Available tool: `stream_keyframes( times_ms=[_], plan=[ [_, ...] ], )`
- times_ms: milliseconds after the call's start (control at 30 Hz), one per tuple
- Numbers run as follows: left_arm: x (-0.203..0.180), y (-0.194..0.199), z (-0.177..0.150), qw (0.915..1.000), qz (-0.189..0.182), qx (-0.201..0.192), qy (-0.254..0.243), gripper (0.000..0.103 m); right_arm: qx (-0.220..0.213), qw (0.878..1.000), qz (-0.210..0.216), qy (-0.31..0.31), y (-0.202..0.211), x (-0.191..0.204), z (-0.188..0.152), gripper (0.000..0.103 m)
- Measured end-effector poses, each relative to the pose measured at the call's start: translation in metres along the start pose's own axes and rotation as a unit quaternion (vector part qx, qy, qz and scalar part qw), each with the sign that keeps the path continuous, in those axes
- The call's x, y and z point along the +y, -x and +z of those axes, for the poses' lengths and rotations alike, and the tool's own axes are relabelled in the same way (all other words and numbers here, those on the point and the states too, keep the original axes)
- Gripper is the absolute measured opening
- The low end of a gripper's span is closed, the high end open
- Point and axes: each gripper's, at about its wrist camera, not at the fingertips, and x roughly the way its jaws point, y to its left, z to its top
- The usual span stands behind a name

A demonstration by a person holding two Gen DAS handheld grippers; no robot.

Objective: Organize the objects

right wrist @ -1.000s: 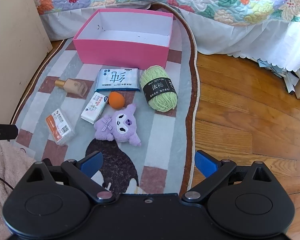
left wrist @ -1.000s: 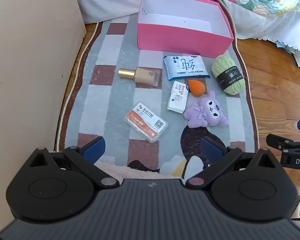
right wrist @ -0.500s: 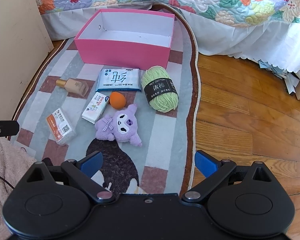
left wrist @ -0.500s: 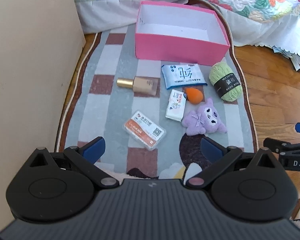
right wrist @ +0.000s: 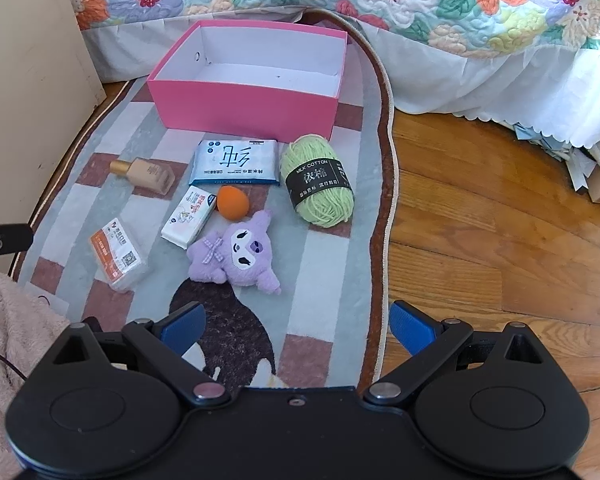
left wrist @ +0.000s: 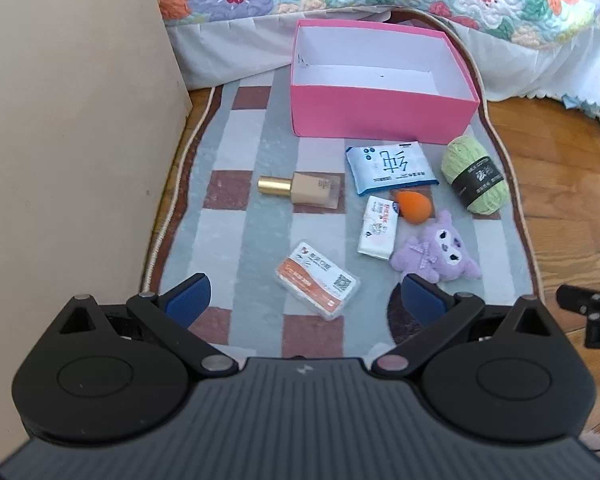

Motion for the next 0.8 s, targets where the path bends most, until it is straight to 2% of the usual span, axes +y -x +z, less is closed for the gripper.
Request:
stream_keyframes(
  times_ms=[267, 533, 800],
  plan=[
    [0.0058, 0.0014, -0.0041, 0.9999, -0.001, -0.007, 0.008, 0.103, 0.001, 1.000, 0.000, 0.002, -0.0010, 0.0000, 0.0005, 0.100],
    [0.0048, 0.0000, -0.0070, 0.9997, -0.022, 0.002, 0.006, 0.103, -0.002, 1.000, 0.001, 0.007, -0.0001, 0.0038, 0.0017, 0.100],
    [0.0010, -0.0048, -0.0023, 0.9977, -0.055, 0.039, -0.003, 0.103, 0.001, 1.000, -0.001, 0.009, -0.0003, 0.0043, 0.0019, 0.100]
  ],
)
